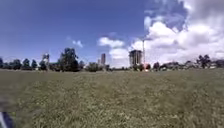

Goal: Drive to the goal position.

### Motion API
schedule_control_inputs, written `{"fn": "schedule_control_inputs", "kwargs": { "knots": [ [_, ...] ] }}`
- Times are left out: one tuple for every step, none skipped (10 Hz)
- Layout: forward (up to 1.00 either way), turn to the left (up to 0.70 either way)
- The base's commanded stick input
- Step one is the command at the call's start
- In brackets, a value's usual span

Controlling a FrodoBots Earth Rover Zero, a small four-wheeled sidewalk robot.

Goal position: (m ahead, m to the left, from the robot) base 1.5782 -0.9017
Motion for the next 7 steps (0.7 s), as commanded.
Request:
{"fn": "schedule_control_inputs", "kwargs": {
  "knots": [
    [0.70, 0.00],
    [0.70, 0.00],
    [0.70, 0.00],
    [0.70, 0.00],
    [0.70, 0.00],
    [0.70, 0.00],
    [0.70, 0.00]
  ]
}}
